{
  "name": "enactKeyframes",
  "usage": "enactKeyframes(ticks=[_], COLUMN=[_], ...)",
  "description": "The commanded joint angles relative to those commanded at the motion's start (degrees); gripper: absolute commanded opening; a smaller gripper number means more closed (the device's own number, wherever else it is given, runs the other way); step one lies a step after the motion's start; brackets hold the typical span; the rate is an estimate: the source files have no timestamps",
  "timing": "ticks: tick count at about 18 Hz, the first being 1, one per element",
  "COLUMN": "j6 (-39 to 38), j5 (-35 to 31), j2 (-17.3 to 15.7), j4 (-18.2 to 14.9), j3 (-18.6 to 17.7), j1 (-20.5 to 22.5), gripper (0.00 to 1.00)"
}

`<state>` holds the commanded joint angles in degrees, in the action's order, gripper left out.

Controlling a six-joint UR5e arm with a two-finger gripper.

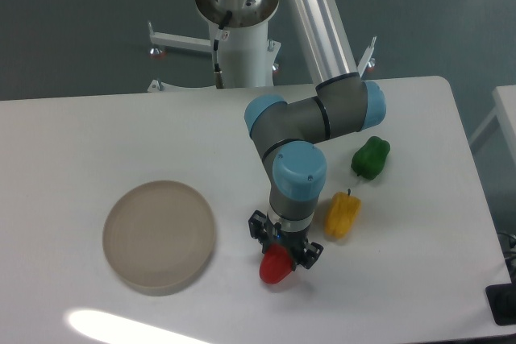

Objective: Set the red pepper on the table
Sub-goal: 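Hold the red pepper on the table beside the yellow pepper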

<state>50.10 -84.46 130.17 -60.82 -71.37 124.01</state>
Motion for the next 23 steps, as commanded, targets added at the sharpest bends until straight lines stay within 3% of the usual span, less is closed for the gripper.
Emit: enactKeyframes(ticks=[23], j6=[0.1], j5=[0.0], j2=[-0.2], j4=[-0.1], j3=[0.0], j1=[0.1], gripper=[0.78])
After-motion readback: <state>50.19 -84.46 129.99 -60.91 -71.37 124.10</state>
